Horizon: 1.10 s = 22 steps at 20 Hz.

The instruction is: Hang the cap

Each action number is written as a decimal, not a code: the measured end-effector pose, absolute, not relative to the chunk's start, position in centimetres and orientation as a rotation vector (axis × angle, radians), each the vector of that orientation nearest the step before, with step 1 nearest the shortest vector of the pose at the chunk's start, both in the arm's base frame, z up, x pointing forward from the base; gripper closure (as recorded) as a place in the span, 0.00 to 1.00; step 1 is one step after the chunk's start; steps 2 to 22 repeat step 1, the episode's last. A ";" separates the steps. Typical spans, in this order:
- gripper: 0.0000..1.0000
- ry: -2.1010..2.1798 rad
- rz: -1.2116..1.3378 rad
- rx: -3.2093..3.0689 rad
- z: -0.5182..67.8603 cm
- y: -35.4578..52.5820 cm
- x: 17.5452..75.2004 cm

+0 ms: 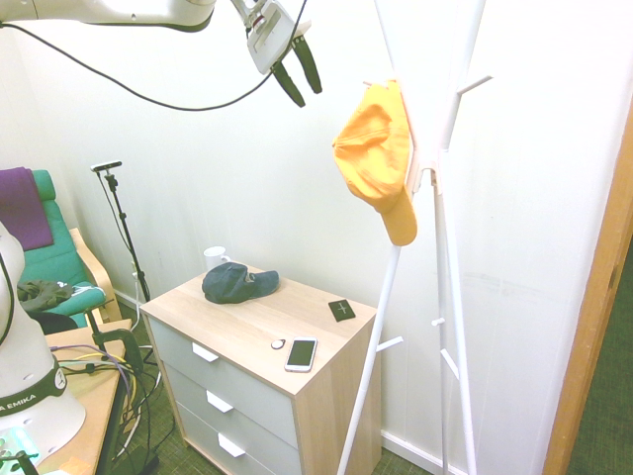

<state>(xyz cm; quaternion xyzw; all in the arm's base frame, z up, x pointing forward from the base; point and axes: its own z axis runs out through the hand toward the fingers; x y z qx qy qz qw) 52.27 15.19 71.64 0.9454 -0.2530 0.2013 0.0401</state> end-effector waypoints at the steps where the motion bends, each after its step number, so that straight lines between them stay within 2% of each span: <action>1: 0.00 -0.788 0.559 2.948 71.4 15.1 52.2; 22: 0.00 -0.788 0.559 2.948 71.4 15.1 52.2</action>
